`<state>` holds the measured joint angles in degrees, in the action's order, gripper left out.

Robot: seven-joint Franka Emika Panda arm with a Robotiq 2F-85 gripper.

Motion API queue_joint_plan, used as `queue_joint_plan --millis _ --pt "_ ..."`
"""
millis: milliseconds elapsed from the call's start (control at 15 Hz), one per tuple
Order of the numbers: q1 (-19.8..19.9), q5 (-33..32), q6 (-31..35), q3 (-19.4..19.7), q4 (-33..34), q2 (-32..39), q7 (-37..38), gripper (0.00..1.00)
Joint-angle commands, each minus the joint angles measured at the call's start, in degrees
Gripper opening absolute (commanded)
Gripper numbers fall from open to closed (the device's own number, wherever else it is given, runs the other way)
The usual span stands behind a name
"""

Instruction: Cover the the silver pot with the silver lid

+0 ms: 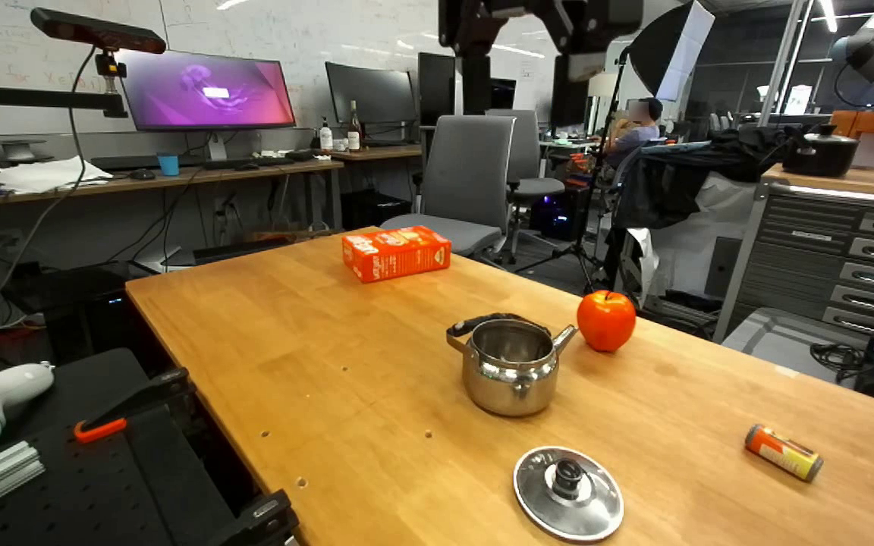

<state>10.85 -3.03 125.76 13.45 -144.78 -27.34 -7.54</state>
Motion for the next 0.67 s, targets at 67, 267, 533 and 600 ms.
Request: queue_joint_plan --millis 67,267,533,600 --pt "1.35 1.44 1.85 1.31 5.25 8.37 2.14 1.00" --pt "1.55 2.91 1.54 2.11 7.92 13.00 2.66 1.00" --pt "2.01 4.68 1.32 2.66 10.78 18.41 2.93 1.00" --pt "2.24 4.86 1.43 2.71 11.21 19.56 3.09 1.00"
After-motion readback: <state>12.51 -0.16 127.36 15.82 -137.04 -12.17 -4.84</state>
